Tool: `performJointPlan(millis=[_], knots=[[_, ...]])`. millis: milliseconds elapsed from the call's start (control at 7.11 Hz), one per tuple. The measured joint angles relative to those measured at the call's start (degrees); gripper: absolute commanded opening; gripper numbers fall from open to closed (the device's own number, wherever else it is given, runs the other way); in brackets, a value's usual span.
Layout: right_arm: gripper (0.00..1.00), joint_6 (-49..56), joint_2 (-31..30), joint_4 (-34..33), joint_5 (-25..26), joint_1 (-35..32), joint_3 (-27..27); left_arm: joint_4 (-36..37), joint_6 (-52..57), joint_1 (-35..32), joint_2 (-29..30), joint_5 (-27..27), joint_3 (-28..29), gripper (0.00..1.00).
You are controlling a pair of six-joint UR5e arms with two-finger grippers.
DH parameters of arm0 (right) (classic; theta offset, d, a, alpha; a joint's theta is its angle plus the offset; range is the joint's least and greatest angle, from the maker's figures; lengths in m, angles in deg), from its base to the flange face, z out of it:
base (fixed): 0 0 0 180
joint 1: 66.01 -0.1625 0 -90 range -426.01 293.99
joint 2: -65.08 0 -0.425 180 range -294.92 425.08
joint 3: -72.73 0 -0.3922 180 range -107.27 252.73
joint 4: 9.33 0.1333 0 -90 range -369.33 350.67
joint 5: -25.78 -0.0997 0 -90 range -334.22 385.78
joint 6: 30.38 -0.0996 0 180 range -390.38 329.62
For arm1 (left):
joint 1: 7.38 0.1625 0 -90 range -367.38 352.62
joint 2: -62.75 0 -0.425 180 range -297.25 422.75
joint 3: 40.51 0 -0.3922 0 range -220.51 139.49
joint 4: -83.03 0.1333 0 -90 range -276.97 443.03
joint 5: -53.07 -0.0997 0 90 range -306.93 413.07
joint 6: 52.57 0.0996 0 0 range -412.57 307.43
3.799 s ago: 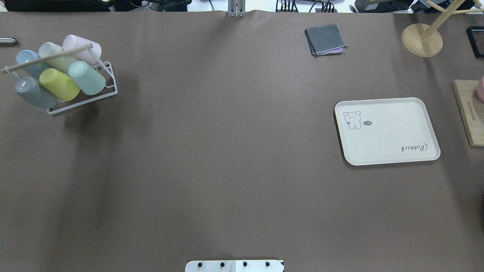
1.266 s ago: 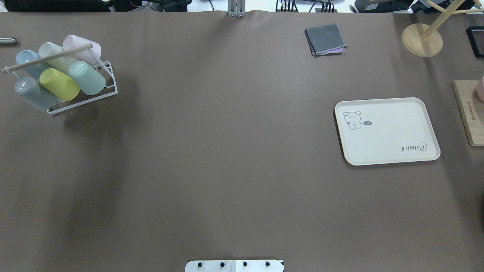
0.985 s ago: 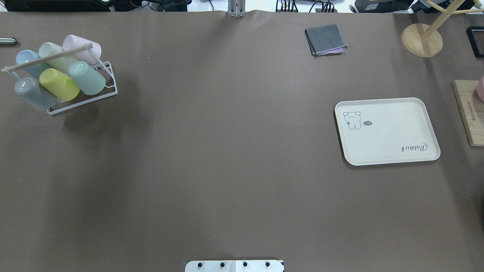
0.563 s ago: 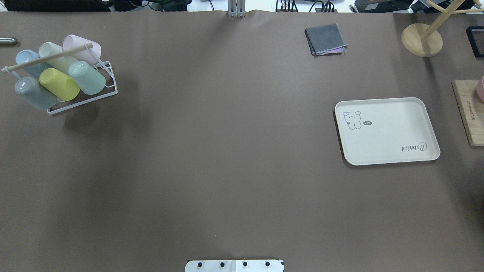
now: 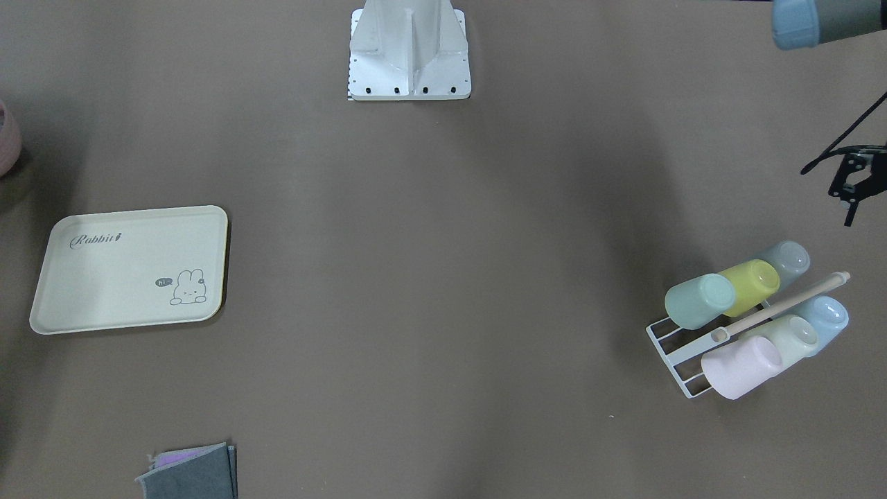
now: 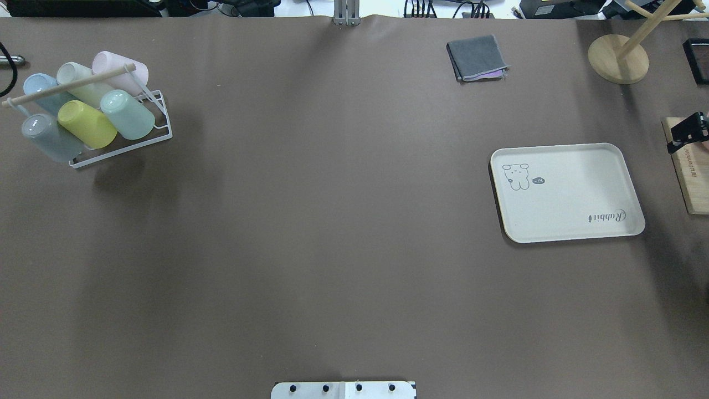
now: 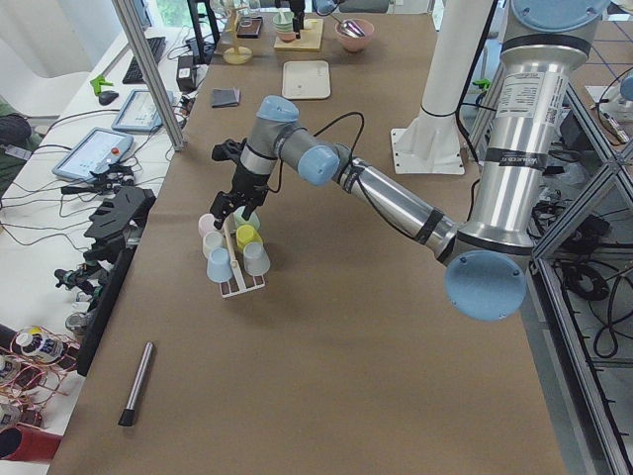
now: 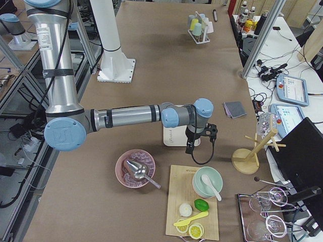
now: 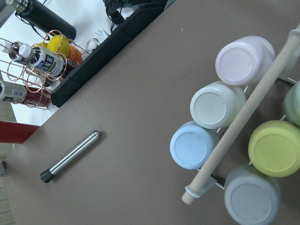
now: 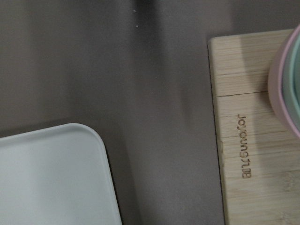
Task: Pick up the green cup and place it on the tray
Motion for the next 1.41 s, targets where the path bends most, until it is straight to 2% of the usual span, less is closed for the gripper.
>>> performJointPlan(millis=[281,563,844,1126,1266,1407], knots=[[0.98,-7.21,0.29,6.36,0.08,4.33,3.15,1.08,4.9,5.02,1.85,-7.24,0.02,0.98],[0.9,-9.59,0.81,7.12,0.15,7.3,4.38,9.05,13.86,8.22,7.57,-12.51,0.32,0.98],[0.8,-10.29,0.93,7.3,0.1,8.62,5.23,14.3,20.24,14.61,11.43,-22.48,0.91,0.98],[0.39,-11.81,0.95,12.34,-0.51,8.99,8.42,16.64,27.68,21.2,12.25,-33.05,2.35,0.98],[0.03,-14.07,0.95,14.78,-0.87,9.29,9.32,18.7,30.69,24.13,12.66,-37.34,3.3,0.98],[0.0,-15.41,0.96,15.81,-1.06,9.59,9.53,21.13,32.61,27.33,13.38,-41.99,4.62,0.98]])
